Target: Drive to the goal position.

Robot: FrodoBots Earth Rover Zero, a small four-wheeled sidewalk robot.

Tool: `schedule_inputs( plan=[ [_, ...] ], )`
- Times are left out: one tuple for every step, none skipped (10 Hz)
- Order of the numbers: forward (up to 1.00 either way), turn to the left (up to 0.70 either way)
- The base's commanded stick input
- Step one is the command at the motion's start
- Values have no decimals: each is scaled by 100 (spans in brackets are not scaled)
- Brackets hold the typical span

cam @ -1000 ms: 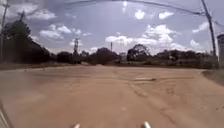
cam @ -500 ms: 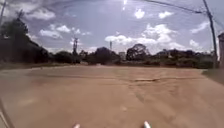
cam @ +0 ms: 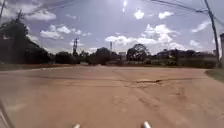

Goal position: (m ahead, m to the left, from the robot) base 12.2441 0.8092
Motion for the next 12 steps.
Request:
schedule_inputs(
  plan=[
    [50, 0],
    [50, 0],
    [50, 0],
    [50, 0],
    [50, 0],
    [50, 0],
    [50, 0],
    [50, 0],
    [50, 0],
    [50, 0],
    [50, 0],
    [50, 0]
  ],
)
